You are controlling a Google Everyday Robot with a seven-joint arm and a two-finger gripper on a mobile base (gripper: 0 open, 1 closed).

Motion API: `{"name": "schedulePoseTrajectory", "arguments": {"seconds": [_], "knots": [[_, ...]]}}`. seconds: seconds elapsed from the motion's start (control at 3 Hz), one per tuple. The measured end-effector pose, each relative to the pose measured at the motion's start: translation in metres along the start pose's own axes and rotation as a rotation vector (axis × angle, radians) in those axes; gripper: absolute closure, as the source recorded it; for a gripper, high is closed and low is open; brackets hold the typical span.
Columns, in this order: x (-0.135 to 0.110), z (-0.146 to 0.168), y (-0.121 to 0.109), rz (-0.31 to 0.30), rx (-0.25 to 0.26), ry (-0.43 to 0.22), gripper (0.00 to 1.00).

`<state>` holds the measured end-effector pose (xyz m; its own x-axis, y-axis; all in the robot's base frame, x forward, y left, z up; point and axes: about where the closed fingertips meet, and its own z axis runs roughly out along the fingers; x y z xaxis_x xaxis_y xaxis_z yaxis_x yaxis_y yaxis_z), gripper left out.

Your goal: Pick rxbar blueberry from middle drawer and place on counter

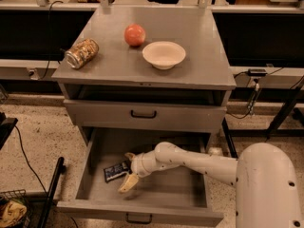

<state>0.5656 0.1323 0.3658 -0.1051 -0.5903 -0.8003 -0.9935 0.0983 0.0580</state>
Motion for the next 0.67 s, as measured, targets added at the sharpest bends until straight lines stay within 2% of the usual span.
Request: {"name": "schedulePoseTrajectory", "arguments": {"seconds": [0.33, 0.67], "knots": [[0.0136, 0.0062, -0.001, 0.033, 0.004, 0.009, 0.18], [0.0145, 0.0081, -0.0011, 0.035, 0.005, -0.003, 0.41]]}}
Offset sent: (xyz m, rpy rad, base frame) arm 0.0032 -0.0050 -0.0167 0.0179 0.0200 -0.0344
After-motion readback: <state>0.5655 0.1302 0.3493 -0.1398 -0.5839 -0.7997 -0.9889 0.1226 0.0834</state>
